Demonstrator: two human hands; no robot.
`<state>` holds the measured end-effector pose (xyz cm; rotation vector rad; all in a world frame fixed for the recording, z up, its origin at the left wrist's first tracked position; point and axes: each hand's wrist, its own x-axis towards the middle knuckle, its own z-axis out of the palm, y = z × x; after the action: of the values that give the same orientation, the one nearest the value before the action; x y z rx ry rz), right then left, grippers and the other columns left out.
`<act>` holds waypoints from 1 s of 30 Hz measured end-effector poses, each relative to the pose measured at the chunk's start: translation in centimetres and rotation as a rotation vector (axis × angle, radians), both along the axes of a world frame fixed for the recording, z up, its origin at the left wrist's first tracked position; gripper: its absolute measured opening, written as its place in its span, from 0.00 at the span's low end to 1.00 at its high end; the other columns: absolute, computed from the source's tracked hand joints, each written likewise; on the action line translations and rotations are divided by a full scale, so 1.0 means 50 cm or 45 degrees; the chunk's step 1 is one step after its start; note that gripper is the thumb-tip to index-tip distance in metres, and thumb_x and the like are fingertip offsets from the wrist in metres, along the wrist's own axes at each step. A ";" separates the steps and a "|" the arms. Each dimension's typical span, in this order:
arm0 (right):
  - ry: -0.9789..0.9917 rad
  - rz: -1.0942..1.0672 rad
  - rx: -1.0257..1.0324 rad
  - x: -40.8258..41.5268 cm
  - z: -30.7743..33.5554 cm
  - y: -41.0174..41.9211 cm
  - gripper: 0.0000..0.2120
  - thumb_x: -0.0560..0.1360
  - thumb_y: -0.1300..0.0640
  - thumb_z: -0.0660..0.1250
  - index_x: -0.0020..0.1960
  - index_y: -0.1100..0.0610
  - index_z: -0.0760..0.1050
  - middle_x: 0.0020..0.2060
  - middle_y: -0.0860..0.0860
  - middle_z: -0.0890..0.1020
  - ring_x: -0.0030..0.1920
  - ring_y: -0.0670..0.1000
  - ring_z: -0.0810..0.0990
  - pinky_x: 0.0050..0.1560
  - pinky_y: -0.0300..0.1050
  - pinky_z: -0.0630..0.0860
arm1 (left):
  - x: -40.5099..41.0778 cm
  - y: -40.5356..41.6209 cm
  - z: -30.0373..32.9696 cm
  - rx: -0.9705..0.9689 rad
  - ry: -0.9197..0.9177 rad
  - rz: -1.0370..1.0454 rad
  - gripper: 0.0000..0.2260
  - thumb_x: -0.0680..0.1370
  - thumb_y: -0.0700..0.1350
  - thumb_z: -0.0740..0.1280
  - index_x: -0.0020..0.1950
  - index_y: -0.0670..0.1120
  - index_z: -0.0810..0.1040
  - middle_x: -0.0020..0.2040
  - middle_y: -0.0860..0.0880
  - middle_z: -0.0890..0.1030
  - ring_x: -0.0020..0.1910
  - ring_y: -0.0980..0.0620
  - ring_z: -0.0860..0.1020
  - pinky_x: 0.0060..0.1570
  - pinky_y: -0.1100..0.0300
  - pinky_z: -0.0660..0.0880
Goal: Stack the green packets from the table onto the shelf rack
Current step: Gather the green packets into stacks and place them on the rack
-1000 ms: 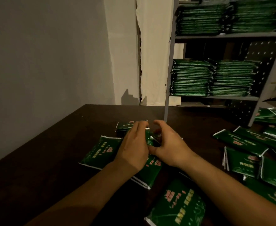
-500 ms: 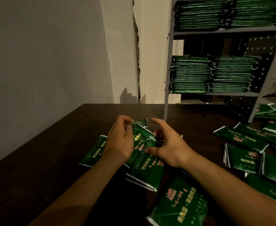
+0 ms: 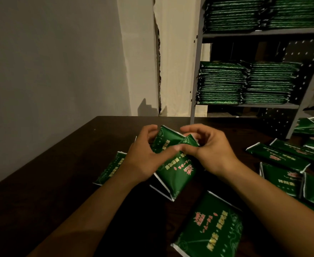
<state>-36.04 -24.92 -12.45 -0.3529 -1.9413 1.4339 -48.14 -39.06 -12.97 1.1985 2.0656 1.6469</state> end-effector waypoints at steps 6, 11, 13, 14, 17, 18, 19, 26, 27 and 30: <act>0.166 -0.132 -0.021 -0.002 0.013 -0.012 0.21 0.68 0.62 0.79 0.58 0.54 0.78 0.46 0.53 0.81 0.42 0.43 0.81 0.43 0.36 0.80 | 0.008 0.004 -0.002 0.115 -0.135 -0.091 0.18 0.71 0.36 0.78 0.57 0.50 0.80 0.50 0.54 0.87 0.49 0.56 0.85 0.47 0.61 0.81; -0.344 0.069 -0.199 0.002 0.000 -0.021 0.24 0.71 0.45 0.73 0.60 0.59 0.76 0.50 0.54 0.83 0.42 0.46 0.84 0.39 0.40 0.79 | 0.006 0.017 -0.012 0.300 -0.363 0.086 0.19 0.74 0.37 0.76 0.63 0.48 0.77 0.54 0.50 0.86 0.53 0.52 0.85 0.51 0.54 0.82; -0.332 0.187 -0.204 -0.004 -0.012 -0.031 0.13 0.75 0.57 0.73 0.58 0.58 0.79 0.51 0.56 0.85 0.46 0.50 0.86 0.41 0.42 0.81 | 0.006 0.022 -0.007 0.371 -0.561 0.080 0.12 0.79 0.42 0.71 0.62 0.46 0.78 0.54 0.47 0.86 0.52 0.48 0.85 0.51 0.49 0.82; -0.303 0.175 -0.179 -0.006 -0.017 -0.029 0.10 0.76 0.60 0.72 0.57 0.58 0.80 0.52 0.55 0.85 0.48 0.50 0.86 0.43 0.43 0.82 | 0.005 0.024 -0.003 0.408 -0.684 0.064 0.09 0.82 0.44 0.67 0.60 0.46 0.79 0.53 0.46 0.86 0.52 0.47 0.85 0.53 0.48 0.81; -0.172 -0.030 -0.100 -0.008 -0.016 -0.011 0.06 0.77 0.65 0.69 0.52 0.57 0.81 0.49 0.54 0.86 0.49 0.49 0.84 0.50 0.42 0.81 | -0.006 0.020 0.004 0.402 -0.747 0.137 0.09 0.84 0.46 0.62 0.54 0.45 0.81 0.50 0.47 0.87 0.51 0.49 0.85 0.55 0.50 0.79; -0.130 -0.118 -0.119 -0.008 -0.015 -0.002 0.07 0.78 0.65 0.68 0.50 0.55 0.81 0.48 0.52 0.86 0.49 0.49 0.84 0.51 0.43 0.80 | -0.010 0.018 0.003 0.392 -0.711 0.192 0.08 0.84 0.45 0.63 0.53 0.45 0.81 0.49 0.47 0.86 0.50 0.49 0.84 0.54 0.51 0.78; -0.090 -0.199 -0.173 -0.007 -0.009 0.007 0.08 0.79 0.65 0.67 0.50 0.53 0.80 0.48 0.51 0.86 0.49 0.49 0.84 0.52 0.44 0.80 | -0.015 0.017 0.003 0.392 -0.682 0.239 0.07 0.83 0.43 0.64 0.54 0.44 0.81 0.50 0.46 0.86 0.51 0.48 0.83 0.54 0.49 0.78; 0.020 0.004 -0.326 0.030 0.039 0.022 0.20 0.78 0.71 0.56 0.48 0.52 0.82 0.39 0.49 0.87 0.40 0.48 0.85 0.42 0.43 0.80 | -0.014 0.007 0.003 0.406 -0.556 0.221 0.13 0.78 0.32 0.67 0.56 0.48 0.75 0.53 0.45 0.82 0.47 0.47 0.85 0.37 0.58 0.82; -0.043 0.067 -0.207 0.032 0.037 0.017 0.20 0.78 0.71 0.56 0.48 0.52 0.82 0.39 0.49 0.87 0.41 0.48 0.85 0.42 0.43 0.79 | -0.009 0.006 0.005 0.387 -0.548 0.178 0.12 0.79 0.32 0.67 0.56 0.48 0.76 0.53 0.44 0.82 0.47 0.46 0.85 0.38 0.57 0.82; -0.289 0.027 0.531 0.031 0.025 0.013 0.11 0.79 0.62 0.62 0.52 0.51 0.81 0.43 0.48 0.85 0.46 0.47 0.83 0.48 0.49 0.79 | 0.012 0.003 0.016 0.290 -0.556 -0.006 0.05 0.82 0.39 0.64 0.56 0.44 0.78 0.53 0.42 0.83 0.47 0.45 0.85 0.40 0.49 0.84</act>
<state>-34.49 -24.29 -11.20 -0.3102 -2.3691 0.9973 -47.53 -38.89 -12.17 0.8034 1.6422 1.9725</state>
